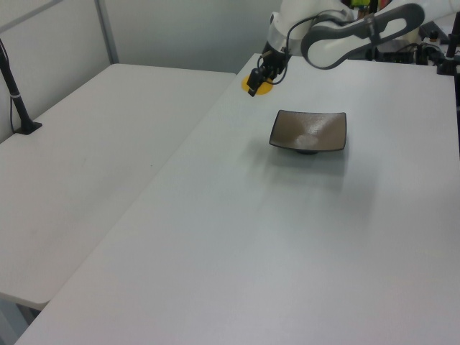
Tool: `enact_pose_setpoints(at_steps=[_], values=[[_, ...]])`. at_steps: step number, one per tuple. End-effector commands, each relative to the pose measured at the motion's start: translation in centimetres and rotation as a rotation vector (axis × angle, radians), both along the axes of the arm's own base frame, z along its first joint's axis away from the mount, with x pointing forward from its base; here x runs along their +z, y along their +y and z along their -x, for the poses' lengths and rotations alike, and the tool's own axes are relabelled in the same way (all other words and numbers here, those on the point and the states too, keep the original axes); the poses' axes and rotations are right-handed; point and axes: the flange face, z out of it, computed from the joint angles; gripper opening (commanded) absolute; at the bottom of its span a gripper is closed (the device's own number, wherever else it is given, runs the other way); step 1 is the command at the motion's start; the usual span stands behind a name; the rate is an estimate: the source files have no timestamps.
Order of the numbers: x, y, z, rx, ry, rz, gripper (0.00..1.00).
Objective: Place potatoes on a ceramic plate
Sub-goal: 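Lift the potato and carry it over the brown plate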
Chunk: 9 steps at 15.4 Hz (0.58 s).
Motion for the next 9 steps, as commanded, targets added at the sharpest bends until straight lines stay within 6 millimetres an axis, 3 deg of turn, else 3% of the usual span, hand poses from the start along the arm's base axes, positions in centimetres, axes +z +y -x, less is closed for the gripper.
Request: enact_pose_setpoints(at_steps=[1,5,6,8,9], values=[[-0.2,0.7,4.8,0.072,0.091,0.020,0.44],[-1.5,3.1,7.8,0.151,0.244,0.051,0.47],[-1.8,3.4,8.2,0.169,0.295,0.047,0.54],[-1.9,3.6,8.4,0.199,0.323,0.033,1.00],[-1.9,3.6,8.4,0.213,0.324,0.038,1.00]])
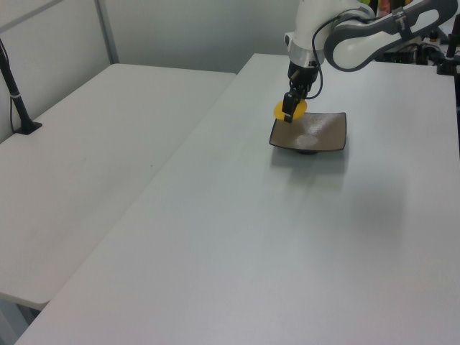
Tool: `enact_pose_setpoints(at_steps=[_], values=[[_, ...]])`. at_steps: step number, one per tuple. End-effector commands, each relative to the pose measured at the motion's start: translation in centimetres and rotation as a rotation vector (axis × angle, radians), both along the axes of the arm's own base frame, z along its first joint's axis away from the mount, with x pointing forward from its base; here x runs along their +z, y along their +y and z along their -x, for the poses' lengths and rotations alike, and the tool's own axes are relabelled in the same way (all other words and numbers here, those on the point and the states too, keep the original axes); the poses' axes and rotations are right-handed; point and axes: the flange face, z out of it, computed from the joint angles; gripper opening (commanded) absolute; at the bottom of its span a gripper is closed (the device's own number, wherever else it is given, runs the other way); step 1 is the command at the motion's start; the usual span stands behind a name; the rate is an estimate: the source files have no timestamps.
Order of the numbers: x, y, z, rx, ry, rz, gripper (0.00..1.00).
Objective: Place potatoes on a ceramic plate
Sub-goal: 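Lift the potato and carry it over the brown plate, then lower the potato onto the plate and open the gripper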
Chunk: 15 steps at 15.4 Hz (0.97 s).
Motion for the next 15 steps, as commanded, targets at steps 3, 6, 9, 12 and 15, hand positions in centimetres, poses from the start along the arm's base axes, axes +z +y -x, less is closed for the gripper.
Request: enact_pose_setpoints(at_steps=[3,6,9,12,15], values=[[0.9,-0.1,1.1,0.061,0.032,-0.010,1.00],[1.1,-0.1,1.1,0.061,0.029,-0.011,1.00],[1.6,-0.2,1.3,0.057,0.033,-0.009,1.00],[4.0,-0.3,2.6,0.030,0.076,-0.035,1.00],[5.3,-0.4,3.9,0.049,0.137,-0.041,1.00]])
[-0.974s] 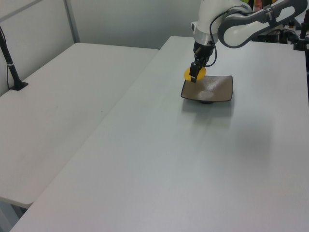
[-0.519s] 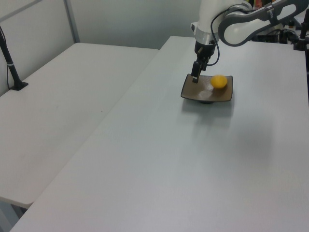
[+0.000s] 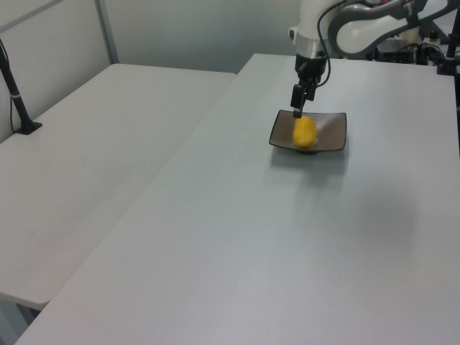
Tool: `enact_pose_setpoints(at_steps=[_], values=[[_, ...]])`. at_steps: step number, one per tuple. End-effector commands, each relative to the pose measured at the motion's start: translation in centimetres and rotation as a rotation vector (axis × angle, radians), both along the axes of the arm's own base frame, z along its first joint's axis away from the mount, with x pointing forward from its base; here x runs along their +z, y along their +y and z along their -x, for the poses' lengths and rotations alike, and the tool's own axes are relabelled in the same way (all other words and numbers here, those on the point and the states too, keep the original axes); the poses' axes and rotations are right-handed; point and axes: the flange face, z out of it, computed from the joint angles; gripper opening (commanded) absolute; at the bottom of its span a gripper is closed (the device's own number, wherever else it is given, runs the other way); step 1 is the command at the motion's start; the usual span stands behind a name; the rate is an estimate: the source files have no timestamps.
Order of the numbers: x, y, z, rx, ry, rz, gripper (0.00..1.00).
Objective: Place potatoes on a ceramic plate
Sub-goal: 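Lower the potato onto the plate and open the gripper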
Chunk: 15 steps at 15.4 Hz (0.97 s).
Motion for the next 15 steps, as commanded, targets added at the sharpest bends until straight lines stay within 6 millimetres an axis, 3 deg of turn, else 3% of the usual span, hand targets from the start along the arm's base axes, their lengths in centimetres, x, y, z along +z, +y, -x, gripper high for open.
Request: enact_pose_setpoints(at_steps=[1,7,12,15], values=[[2.5,-0.2,2.3,0.037,0.067,-0.028,1.00],[5.9,-0.3,5.6,0.055,0.150,-0.031,1.00],[8.0,-2.3,6.3,0.067,0.124,-0.202,1.00],[8.8,-1.9,6.9,0.062,0.134,-0.204,1.00]])
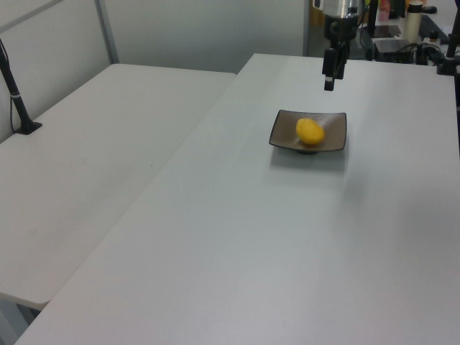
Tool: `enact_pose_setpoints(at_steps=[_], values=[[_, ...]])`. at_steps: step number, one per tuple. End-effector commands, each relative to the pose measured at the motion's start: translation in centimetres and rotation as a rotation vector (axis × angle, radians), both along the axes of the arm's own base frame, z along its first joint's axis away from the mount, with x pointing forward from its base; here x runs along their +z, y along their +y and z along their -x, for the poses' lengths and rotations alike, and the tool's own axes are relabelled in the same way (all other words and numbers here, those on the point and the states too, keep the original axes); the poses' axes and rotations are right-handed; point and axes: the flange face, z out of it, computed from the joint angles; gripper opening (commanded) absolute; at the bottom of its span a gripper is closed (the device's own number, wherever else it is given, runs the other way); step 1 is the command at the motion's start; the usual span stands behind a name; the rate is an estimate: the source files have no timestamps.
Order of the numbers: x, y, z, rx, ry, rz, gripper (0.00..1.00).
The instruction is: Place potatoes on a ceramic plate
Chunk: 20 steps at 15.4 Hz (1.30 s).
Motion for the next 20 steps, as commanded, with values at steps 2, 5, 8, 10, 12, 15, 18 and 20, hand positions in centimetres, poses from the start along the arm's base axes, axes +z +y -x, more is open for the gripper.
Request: enact_pose_setpoints(at_steps=[2,5,8,10,12,15,18,20], values=[[1.6,1.7,1.9,0.037,0.009,-0.022,1.00],[2.4,3.2,2.7,0.009,0.003,-0.020,1.00],[2.9,2.9,2.7,-0.002,-0.013,-0.025,1.00],[3.0,3.6,2.8,0.010,-0.016,-0.025,1.00],[3.2,5.0,3.1,0.041,-0.013,-0.009,1.00],[3.6,5.3,3.5,0.072,-0.017,0.069,1.00],[3.8,5.2,3.9,0.079,-0.002,0.084,1.00],[4.0,5.0,4.1,0.081,0.005,0.096,1.00]])
